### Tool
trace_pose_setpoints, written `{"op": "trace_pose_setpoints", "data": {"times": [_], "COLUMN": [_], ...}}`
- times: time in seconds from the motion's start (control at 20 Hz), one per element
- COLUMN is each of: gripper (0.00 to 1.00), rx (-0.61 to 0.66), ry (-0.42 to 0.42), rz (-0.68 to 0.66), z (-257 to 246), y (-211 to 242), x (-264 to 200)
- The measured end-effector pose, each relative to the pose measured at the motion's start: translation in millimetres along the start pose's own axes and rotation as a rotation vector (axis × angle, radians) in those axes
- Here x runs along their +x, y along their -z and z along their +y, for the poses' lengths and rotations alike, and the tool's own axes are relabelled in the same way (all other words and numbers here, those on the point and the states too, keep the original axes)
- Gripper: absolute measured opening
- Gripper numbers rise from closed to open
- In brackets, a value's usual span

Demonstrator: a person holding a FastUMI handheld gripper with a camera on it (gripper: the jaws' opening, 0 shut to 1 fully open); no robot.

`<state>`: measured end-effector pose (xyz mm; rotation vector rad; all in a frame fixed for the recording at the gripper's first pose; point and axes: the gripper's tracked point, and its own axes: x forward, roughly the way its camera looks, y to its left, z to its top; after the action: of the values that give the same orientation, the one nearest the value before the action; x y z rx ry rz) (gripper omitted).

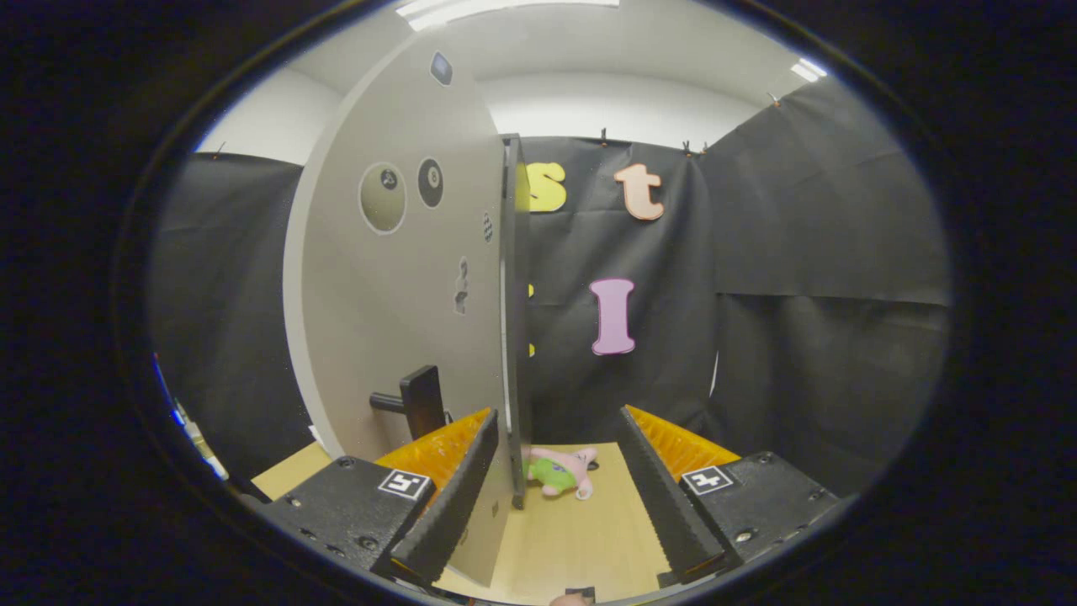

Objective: Open the shoe cabinet door, grab the shoes and put them into the shoe cabinet, then close the shoe cabinet door.

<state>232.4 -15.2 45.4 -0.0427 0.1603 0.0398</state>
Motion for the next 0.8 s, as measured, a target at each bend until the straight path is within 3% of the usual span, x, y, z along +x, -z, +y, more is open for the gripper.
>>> {"op": "trace_pose_setpoints", "data": {"times": [0.35, 0.55, 0.8], "gripper": [0.94, 0.94, 0.94], "rx": [0.003, -0.078, -0.036], "ry": [-0.049, -0.065, -0.125], "rz": [0.0, -0.004, -0.017], "z": [70.5, 114.3, 159.1], "y": [5.7, 11.3, 16.4], "x": [5.4, 12.8, 40.2]}}
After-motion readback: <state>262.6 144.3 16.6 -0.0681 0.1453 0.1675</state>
